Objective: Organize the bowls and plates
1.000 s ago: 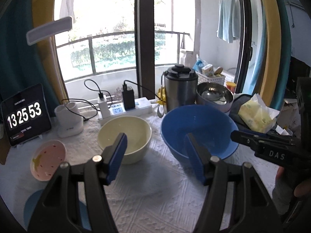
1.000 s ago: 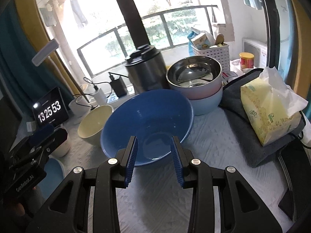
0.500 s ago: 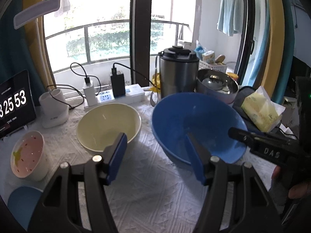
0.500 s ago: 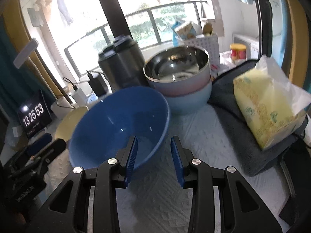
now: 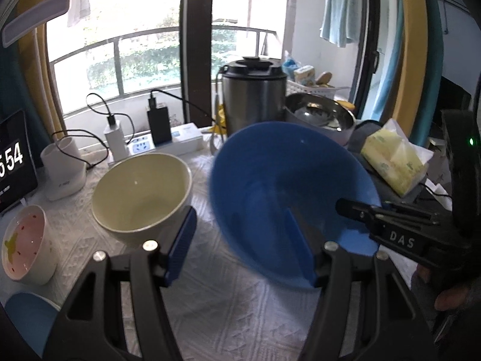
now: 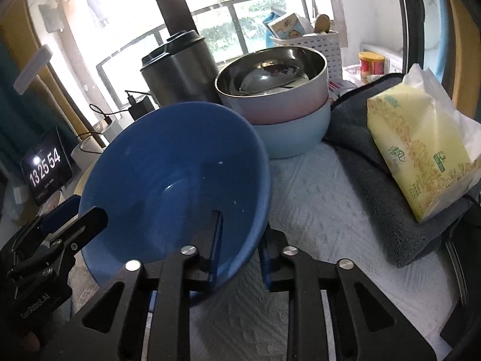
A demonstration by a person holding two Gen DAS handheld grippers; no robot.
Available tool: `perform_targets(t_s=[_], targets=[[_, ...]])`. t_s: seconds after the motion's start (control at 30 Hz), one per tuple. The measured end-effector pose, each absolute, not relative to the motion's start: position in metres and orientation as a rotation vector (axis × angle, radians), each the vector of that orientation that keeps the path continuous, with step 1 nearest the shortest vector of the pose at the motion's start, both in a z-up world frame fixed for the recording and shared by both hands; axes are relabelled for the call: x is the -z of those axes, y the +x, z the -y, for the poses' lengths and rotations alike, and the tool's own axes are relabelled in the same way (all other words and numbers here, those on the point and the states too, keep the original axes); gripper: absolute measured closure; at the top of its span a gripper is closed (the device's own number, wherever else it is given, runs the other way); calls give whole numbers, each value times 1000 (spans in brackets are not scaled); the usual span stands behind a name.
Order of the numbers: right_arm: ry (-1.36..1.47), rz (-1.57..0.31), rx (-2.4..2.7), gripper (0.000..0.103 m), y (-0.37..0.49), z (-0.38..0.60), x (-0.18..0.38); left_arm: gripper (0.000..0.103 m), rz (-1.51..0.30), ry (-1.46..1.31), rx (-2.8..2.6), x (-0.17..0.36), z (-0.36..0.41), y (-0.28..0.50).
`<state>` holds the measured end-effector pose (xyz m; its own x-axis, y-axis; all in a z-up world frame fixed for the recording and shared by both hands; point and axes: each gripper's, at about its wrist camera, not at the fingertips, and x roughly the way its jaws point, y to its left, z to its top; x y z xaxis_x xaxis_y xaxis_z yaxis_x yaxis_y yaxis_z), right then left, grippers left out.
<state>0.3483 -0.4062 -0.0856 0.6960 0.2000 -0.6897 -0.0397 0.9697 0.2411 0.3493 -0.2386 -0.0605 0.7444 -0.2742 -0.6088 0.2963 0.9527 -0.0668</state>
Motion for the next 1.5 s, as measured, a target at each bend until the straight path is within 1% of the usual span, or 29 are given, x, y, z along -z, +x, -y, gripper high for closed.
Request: perform_targets(t_s=[0.03, 0.1, 0.2, 0.4, 0.8, 1.5], targets=[[214, -790, -140, 87, 347, 405, 85, 42, -658, 39, 316, 60, 239, 348], [203, -782, -144, 88, 345, 402, 82, 43, -651, 42, 310, 58, 238, 345], [207, -784, -143, 88, 340, 401, 80, 45, -653, 32, 315, 56, 235, 342], [218, -792, -150, 88, 329, 396, 73, 45, -623, 39, 313, 46, 230, 328], [226, -789, -173, 86, 306, 382, 56, 45, -652, 16, 303, 36, 214, 305], [193, -832, -198, 84, 282, 345, 60, 45, -675, -15, 278, 39, 178, 275]])
